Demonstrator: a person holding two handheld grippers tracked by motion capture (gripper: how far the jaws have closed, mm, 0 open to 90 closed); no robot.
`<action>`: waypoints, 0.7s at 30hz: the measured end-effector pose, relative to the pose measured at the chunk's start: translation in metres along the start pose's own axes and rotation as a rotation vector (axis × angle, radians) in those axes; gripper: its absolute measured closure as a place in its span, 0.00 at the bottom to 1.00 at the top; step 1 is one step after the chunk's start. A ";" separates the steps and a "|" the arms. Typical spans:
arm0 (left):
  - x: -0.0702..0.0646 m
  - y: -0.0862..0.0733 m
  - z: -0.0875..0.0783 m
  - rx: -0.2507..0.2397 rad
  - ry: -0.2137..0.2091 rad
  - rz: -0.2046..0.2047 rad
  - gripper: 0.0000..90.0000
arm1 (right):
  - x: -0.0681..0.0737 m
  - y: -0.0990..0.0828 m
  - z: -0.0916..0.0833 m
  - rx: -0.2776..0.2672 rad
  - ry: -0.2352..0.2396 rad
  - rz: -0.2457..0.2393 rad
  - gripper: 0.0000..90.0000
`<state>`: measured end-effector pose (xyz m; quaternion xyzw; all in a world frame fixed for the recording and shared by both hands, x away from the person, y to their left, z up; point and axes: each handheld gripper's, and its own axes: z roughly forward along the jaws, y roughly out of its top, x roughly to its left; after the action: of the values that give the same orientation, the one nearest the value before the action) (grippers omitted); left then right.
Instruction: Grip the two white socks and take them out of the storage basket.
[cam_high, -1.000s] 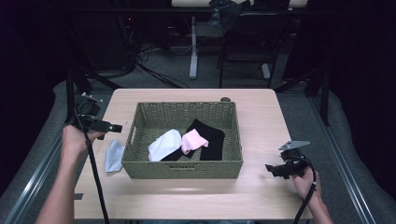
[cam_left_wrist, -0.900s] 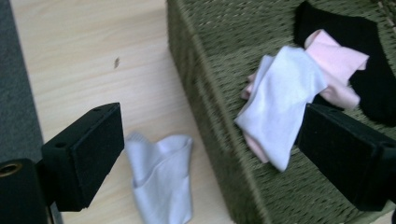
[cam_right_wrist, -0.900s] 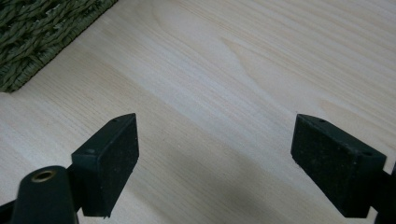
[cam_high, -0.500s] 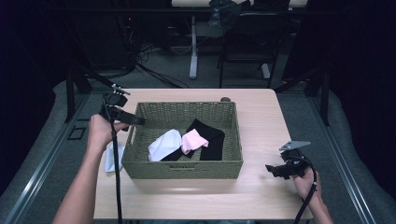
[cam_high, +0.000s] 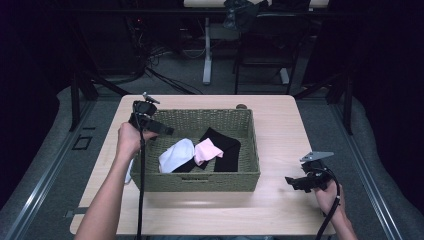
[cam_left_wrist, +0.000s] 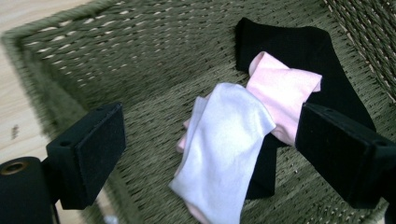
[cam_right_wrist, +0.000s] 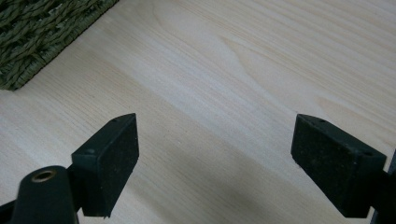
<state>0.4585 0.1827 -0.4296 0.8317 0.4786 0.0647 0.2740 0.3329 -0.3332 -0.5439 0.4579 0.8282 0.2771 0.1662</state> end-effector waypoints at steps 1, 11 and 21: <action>-0.001 0.001 0.003 0.005 -0.003 -0.001 0.11 | 0.000 0.000 0.000 -0.001 0.001 0.001 0.16; -0.006 0.003 0.039 0.063 -0.026 0.011 0.16 | 0.000 0.000 0.000 -0.001 0.003 -0.001 0.16; -0.013 0.007 0.074 0.118 -0.056 0.017 0.20 | -0.001 0.000 -0.001 -0.003 0.003 0.000 0.16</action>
<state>0.4837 0.1402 -0.4862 0.8520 0.4665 0.0153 0.2371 0.3328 -0.3338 -0.5432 0.4573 0.8280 0.2791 0.1656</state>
